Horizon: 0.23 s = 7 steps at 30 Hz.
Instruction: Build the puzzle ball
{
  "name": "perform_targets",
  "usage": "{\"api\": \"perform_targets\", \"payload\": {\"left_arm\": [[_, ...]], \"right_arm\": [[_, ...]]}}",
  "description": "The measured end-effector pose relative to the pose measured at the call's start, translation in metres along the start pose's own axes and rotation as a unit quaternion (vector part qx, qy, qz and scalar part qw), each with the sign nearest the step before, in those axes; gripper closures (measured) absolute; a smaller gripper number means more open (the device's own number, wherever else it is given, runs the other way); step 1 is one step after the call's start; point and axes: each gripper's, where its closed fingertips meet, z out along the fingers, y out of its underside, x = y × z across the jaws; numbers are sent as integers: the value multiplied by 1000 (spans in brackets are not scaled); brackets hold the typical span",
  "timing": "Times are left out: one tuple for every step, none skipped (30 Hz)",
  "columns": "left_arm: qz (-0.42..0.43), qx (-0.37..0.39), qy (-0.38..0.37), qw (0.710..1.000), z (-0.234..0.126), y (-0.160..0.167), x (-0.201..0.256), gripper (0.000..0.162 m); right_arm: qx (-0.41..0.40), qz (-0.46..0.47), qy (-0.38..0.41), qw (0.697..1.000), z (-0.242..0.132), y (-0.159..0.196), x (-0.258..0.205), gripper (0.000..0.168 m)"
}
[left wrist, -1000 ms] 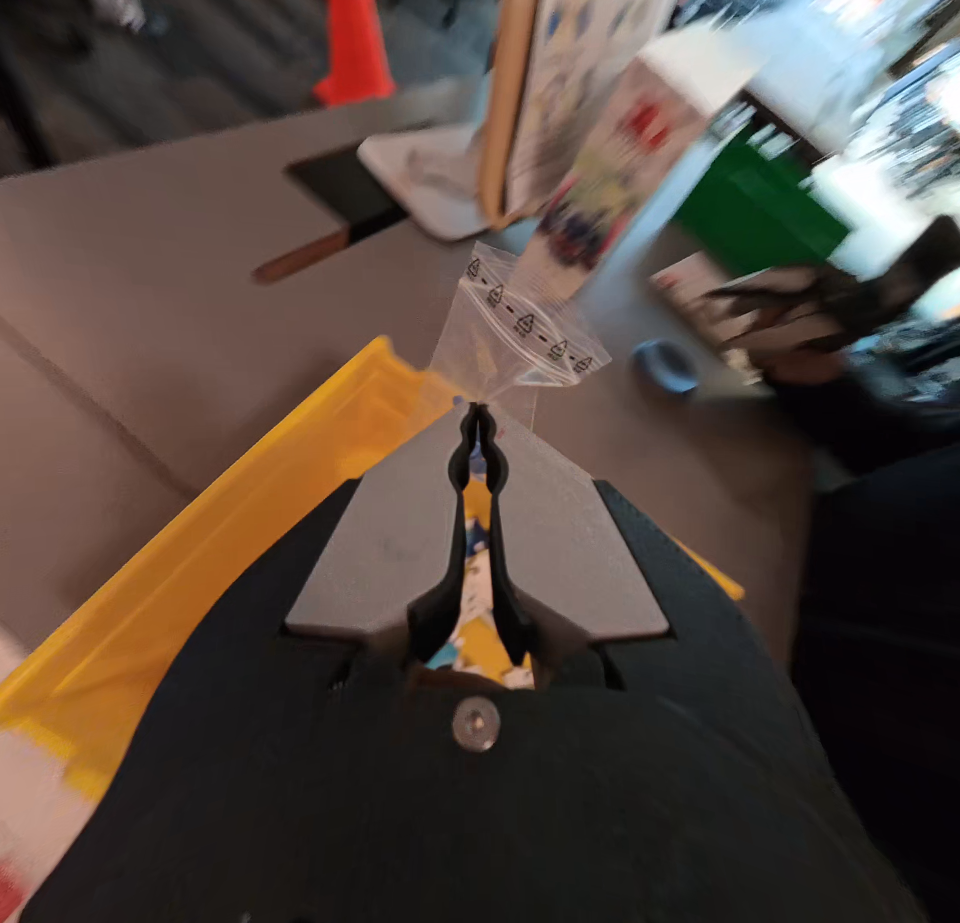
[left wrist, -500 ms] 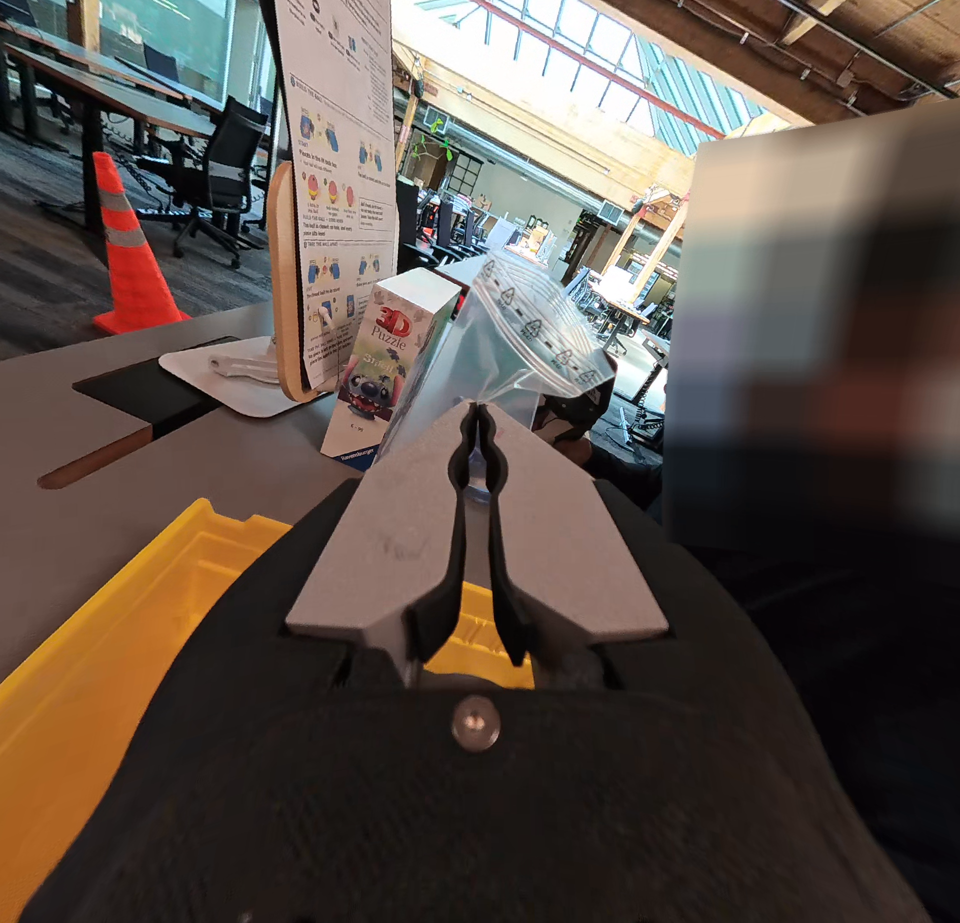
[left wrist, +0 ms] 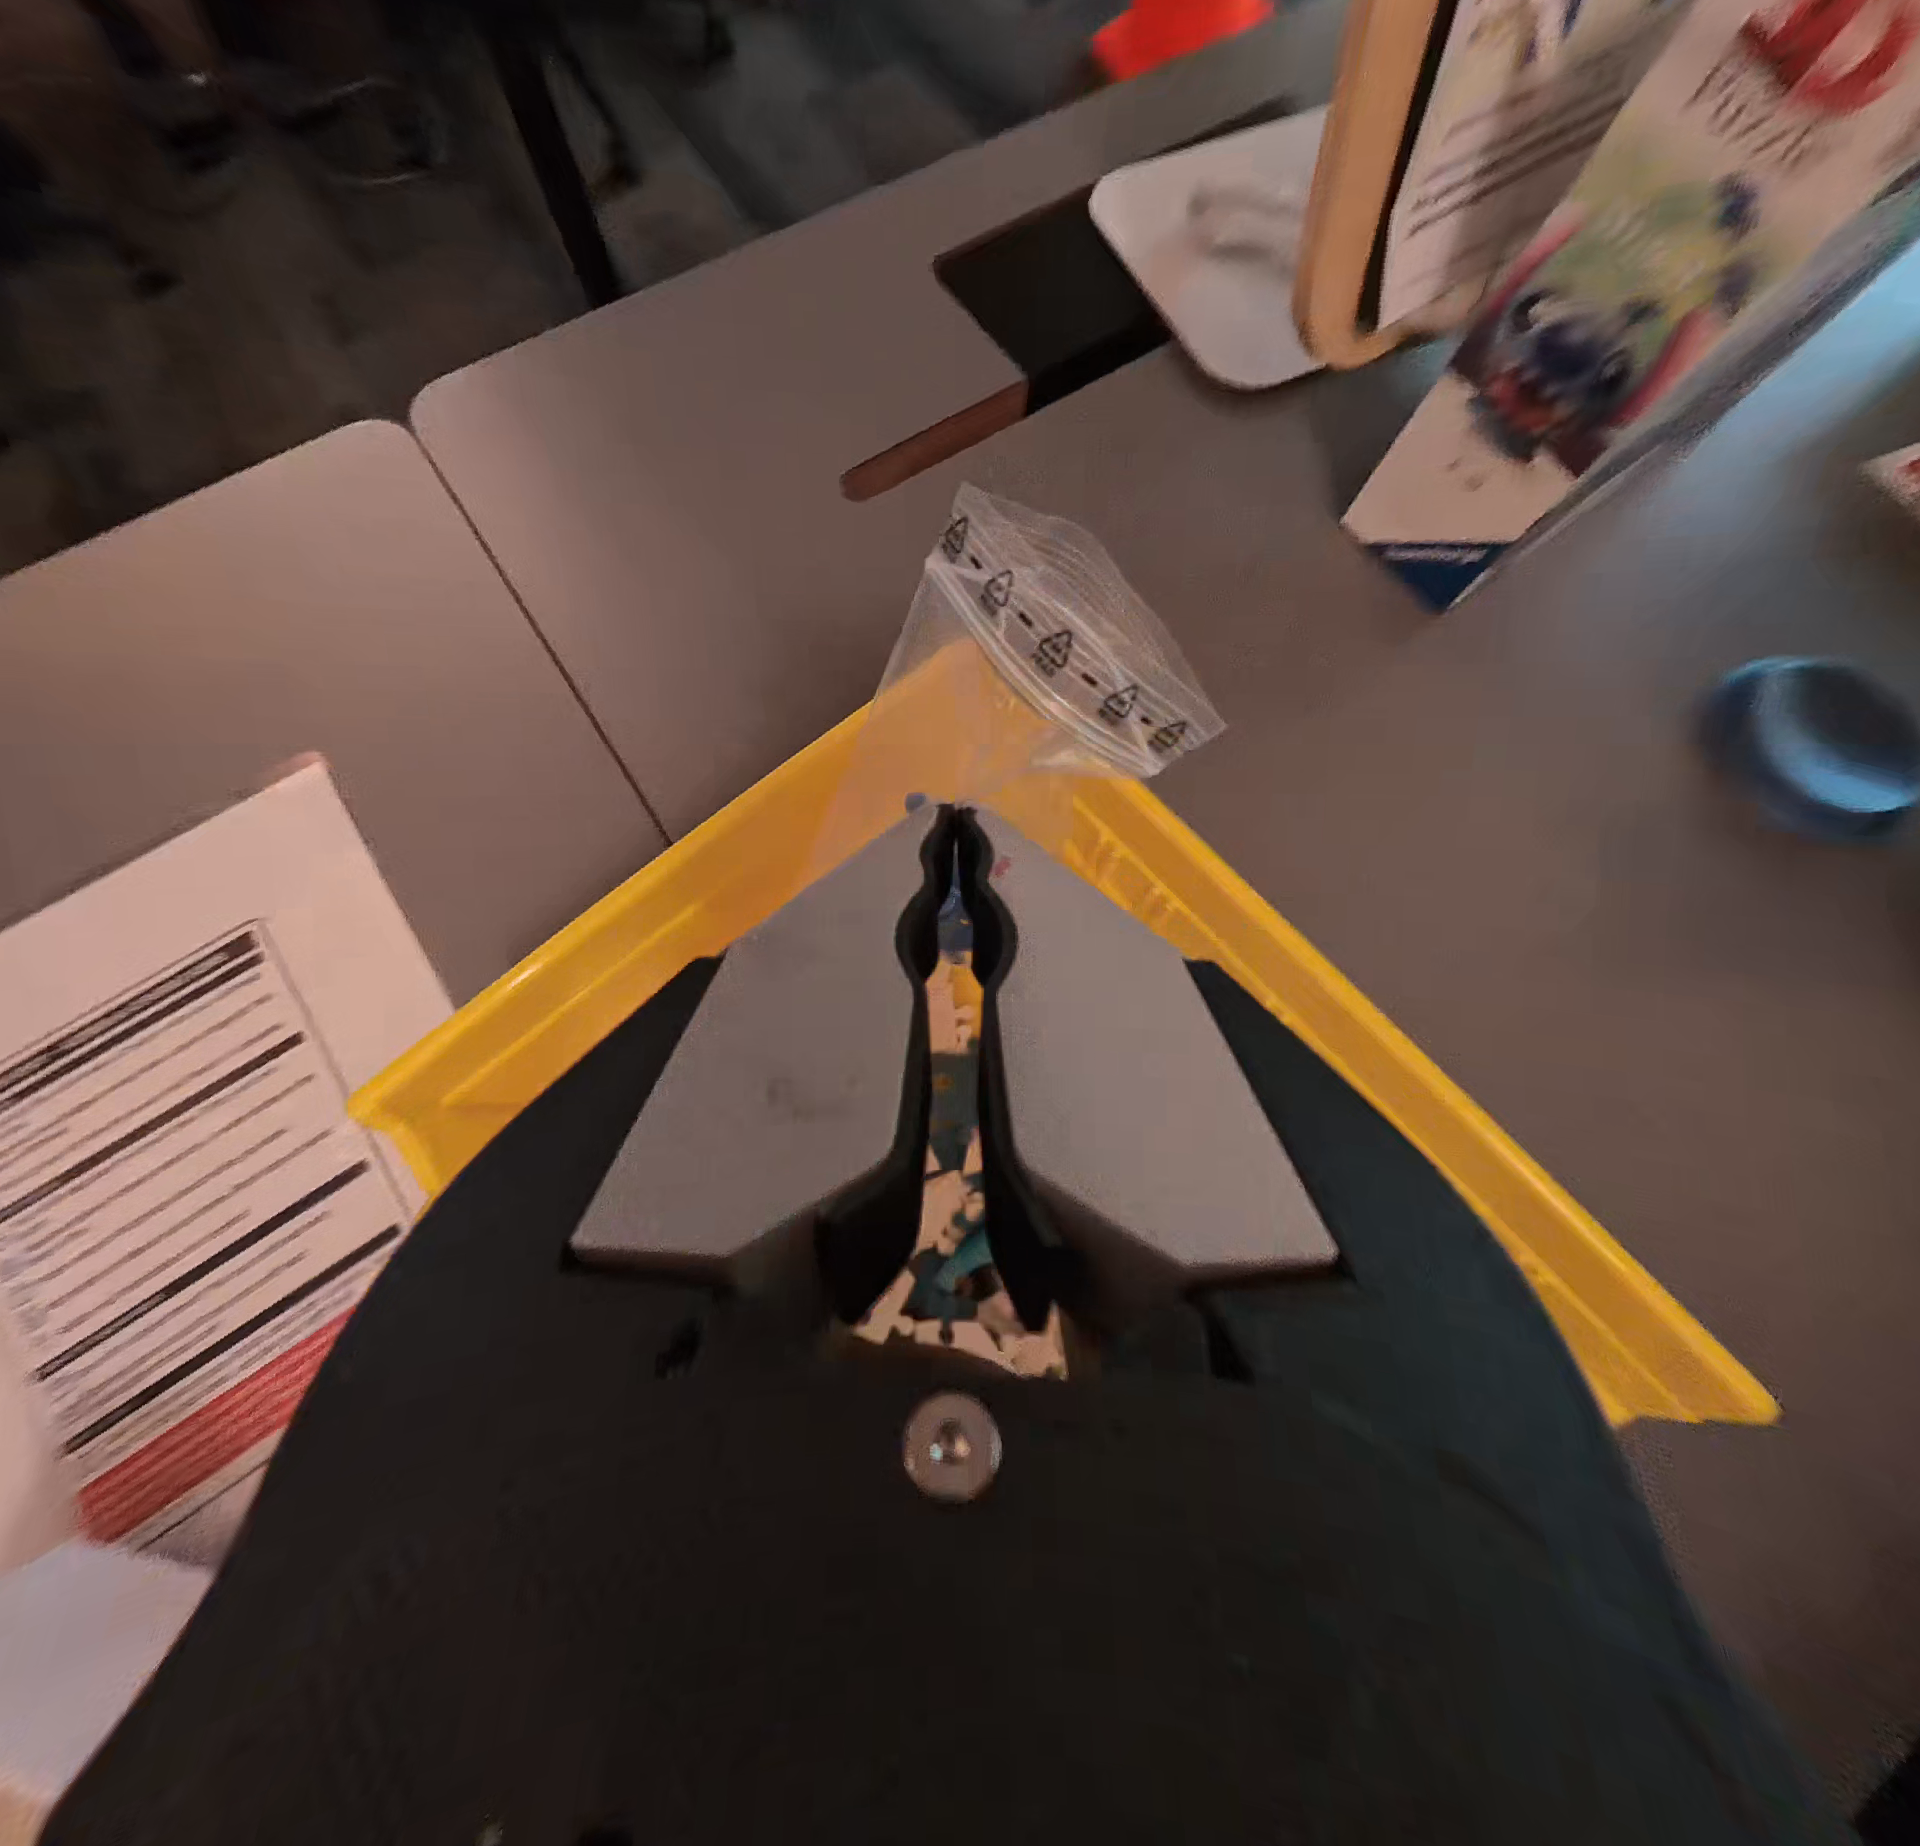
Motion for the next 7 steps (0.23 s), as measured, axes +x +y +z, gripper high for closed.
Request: {"api": "perform_targets", "payload": {"left_arm": [[14, -15, -15, 1000, 3, 2, 2, 162], [24, -29, -26, 999, 6, 4, 4, 162], [30, -40, -41, 998, 9, 6, 3, 162], [34, -49, -57, 997, 11, 7, 1, 162], [35, -57, -71, 995, 13, 8, -1, 162], [31, -62, -83, 994, 15, 9, -4, 162], [25, -66, -91, 993, 16, 11, -5, 162]], "right_arm": [[0, -1, 0, 1000, 0, 0, 0, 117], [1, -1, 0, 1000, 0, -1, -1, 117], [1, -2, 0, 1000, 0, -1, -1, 117], [1, -2, 0, 1000, -1, -1, -1, 117], [2, -2, 0, 1000, -1, -1, -1, 117], [3, -3, 0, 1000, -2, -2, -1, 117], [4, -4, 1, 1000, -2, -2, -1, 117]]}}
